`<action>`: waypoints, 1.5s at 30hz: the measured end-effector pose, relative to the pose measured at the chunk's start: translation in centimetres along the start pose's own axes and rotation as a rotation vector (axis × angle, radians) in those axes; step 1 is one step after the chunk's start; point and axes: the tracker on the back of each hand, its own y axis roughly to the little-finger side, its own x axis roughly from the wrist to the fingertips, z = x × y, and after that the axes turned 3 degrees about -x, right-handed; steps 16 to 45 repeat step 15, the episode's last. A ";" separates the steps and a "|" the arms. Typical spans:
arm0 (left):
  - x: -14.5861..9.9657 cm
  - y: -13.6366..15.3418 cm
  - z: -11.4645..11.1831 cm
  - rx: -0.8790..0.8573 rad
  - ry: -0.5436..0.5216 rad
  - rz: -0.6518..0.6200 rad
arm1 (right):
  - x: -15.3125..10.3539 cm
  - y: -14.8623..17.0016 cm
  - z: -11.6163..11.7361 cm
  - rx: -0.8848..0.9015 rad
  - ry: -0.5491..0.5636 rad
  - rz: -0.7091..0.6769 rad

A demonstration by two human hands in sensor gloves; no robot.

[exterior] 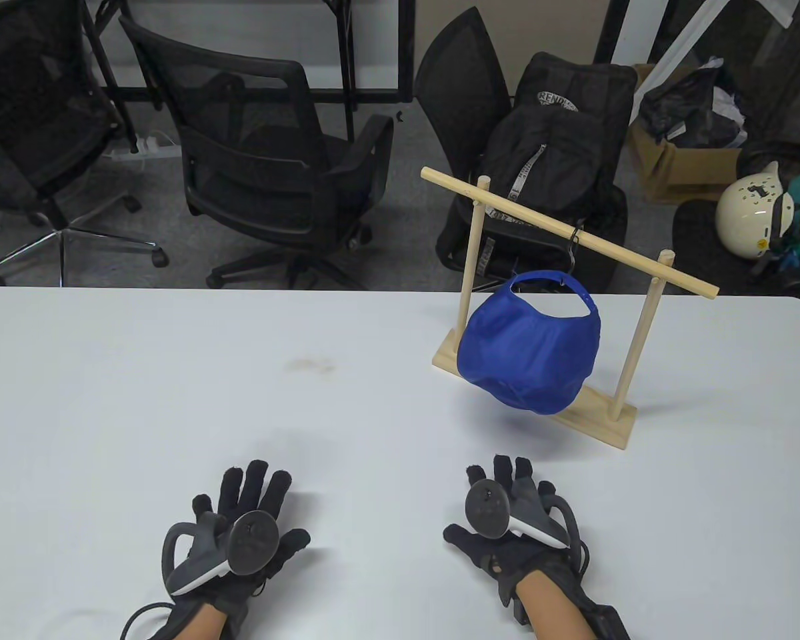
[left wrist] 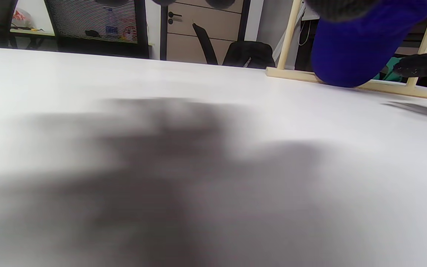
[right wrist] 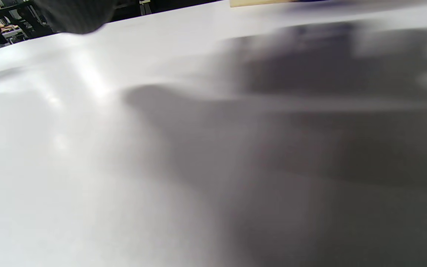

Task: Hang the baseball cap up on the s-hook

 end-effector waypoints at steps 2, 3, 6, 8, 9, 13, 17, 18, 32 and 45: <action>-0.1 0.1 0.1 -0.005 -0.001 0.002 | 0.1 0.0 0.1 -0.001 0.001 -0.003; -0.1 0.2 0.1 -0.007 -0.002 0.003 | 0.1 0.0 0.1 -0.001 0.002 -0.006; -0.2 0.2 0.1 -0.009 -0.001 0.009 | 0.2 0.0 0.1 0.003 0.000 -0.010; -0.2 0.2 0.1 -0.010 0.000 0.011 | 0.2 0.1 0.2 0.006 -0.007 -0.010; -0.2 0.2 0.1 -0.011 0.000 0.011 | 0.2 0.1 0.2 0.007 -0.009 -0.009; -0.4 0.3 0.1 -0.017 -0.006 0.013 | 0.1 0.1 0.2 0.017 -0.011 -0.009; -0.4 0.4 0.2 -0.020 -0.010 0.015 | 0.1 0.2 0.2 0.021 -0.011 -0.009; -0.4 0.4 0.2 -0.020 -0.010 0.015 | 0.1 0.2 0.2 0.021 -0.011 -0.009; -0.4 0.4 0.2 -0.020 -0.010 0.015 | 0.1 0.2 0.2 0.021 -0.011 -0.009; -0.4 0.4 0.2 -0.020 -0.010 0.015 | 0.1 0.2 0.2 0.021 -0.011 -0.009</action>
